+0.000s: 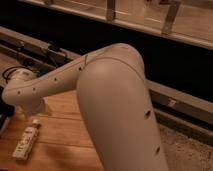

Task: Place the bottle in the ceramic bowl

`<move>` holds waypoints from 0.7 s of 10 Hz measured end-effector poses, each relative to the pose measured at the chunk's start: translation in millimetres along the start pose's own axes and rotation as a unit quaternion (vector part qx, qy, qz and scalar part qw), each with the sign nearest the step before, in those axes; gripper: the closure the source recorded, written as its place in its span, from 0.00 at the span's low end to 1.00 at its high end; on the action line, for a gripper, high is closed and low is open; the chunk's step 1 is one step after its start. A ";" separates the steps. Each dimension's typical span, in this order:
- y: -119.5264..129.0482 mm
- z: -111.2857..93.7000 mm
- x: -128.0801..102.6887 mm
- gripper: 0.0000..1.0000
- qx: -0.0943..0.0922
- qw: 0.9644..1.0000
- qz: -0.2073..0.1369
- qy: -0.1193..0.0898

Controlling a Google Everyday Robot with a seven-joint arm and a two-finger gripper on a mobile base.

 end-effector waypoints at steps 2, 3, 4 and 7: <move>24.3 12.7 5.4 0.35 -0.015 1.000 -0.006 0.014; 22.2 12.4 4.2 0.35 -0.014 1.000 -0.006 0.013; 19.2 12.1 2.0 0.35 -0.013 1.000 -0.005 0.011; 18.9 12.5 3.5 0.35 -0.017 1.000 -0.015 0.015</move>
